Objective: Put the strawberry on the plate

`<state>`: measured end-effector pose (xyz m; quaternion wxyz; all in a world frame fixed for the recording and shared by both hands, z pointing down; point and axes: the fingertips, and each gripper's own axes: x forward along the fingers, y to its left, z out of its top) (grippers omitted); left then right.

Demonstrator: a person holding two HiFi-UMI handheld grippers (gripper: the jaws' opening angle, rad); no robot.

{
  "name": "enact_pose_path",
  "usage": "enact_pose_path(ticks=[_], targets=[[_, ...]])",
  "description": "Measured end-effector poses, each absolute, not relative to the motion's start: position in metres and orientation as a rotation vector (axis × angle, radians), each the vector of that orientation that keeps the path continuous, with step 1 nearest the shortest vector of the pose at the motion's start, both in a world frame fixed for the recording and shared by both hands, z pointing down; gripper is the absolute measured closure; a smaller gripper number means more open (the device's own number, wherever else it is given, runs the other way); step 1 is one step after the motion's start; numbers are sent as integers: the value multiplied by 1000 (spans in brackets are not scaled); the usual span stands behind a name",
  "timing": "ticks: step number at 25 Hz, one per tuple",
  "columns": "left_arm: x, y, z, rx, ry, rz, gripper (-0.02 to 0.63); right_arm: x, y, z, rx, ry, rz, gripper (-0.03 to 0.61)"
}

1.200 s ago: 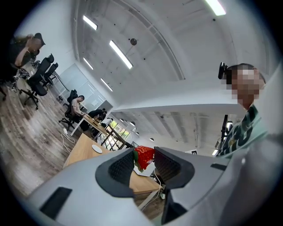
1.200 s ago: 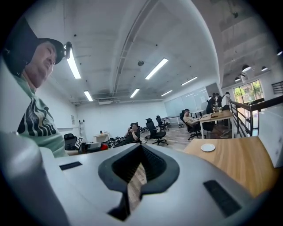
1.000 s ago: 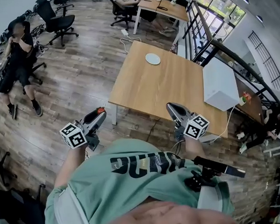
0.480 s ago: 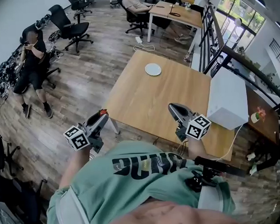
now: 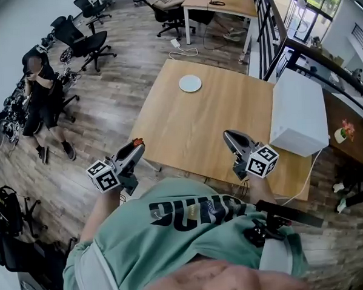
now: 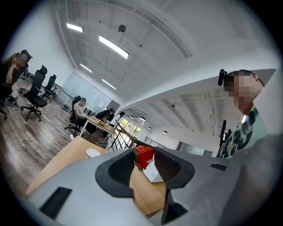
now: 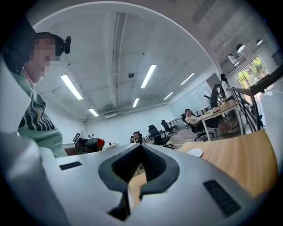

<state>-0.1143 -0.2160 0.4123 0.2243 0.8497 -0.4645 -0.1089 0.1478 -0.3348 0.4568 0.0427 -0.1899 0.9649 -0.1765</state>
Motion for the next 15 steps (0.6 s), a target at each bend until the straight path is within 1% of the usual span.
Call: enact_pose_path(ticks=[6,9,12,15], targets=[[-132,-250,421,2381,-1167,-308,469,140,-347,452,-714,2946,-503,572],[-155,-271,428,2415,-1084,-334,469,126,-352,451,-823,2948,-471,572],[-205,-300,432,2444,-1000,-357,469,84,-366,446,-953,2928,-449,572],[-266,-326,427,2488,-916,-368,469,18,-378,436,-1034,2922,-431,572]])
